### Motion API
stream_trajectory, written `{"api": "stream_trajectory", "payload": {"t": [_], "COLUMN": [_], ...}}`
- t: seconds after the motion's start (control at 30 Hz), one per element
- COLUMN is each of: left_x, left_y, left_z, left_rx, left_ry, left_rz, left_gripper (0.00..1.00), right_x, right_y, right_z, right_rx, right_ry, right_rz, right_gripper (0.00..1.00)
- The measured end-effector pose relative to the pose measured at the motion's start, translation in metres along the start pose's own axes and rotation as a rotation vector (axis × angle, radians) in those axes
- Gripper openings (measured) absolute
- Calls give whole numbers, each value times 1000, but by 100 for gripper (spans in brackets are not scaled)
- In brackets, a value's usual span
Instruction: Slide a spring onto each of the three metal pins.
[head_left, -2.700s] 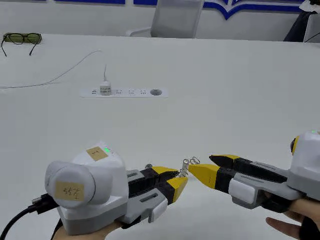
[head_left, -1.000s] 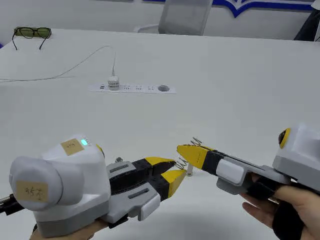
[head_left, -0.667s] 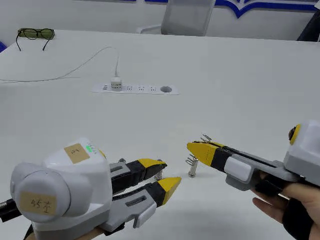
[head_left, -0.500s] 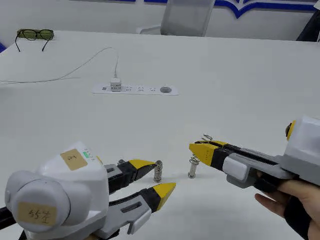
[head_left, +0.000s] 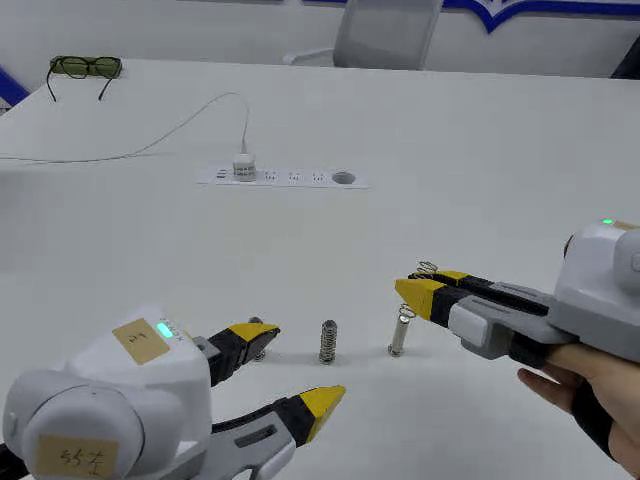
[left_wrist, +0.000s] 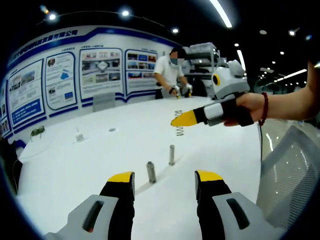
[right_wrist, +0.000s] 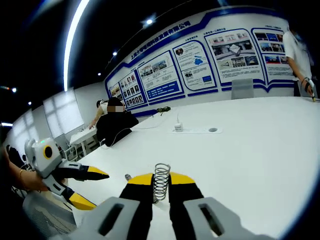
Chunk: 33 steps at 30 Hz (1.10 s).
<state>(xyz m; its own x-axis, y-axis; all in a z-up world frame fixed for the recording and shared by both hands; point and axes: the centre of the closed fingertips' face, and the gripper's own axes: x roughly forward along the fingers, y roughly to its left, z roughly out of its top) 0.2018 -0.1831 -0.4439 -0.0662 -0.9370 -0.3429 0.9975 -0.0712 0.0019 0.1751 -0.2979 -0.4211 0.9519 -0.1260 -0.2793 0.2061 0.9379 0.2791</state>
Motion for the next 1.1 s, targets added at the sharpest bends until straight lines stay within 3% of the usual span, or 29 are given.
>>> {"api": "stream_trajectory", "payload": {"t": [0.43,1.1], "left_x": [-4,-3], "left_y": [22,25], "left_z": [-13,-25], "left_rx": [-81,-132], "left_ry": [16,44], "left_rz": [69,83], "left_gripper": [66,82], "right_x": [14,22], "right_y": [-22,-30], "right_z": [-10,-25], "right_rx": [-12,-28], "right_ry": [13,27], "right_rz": [-57,-96], "right_gripper": [12,12]}}
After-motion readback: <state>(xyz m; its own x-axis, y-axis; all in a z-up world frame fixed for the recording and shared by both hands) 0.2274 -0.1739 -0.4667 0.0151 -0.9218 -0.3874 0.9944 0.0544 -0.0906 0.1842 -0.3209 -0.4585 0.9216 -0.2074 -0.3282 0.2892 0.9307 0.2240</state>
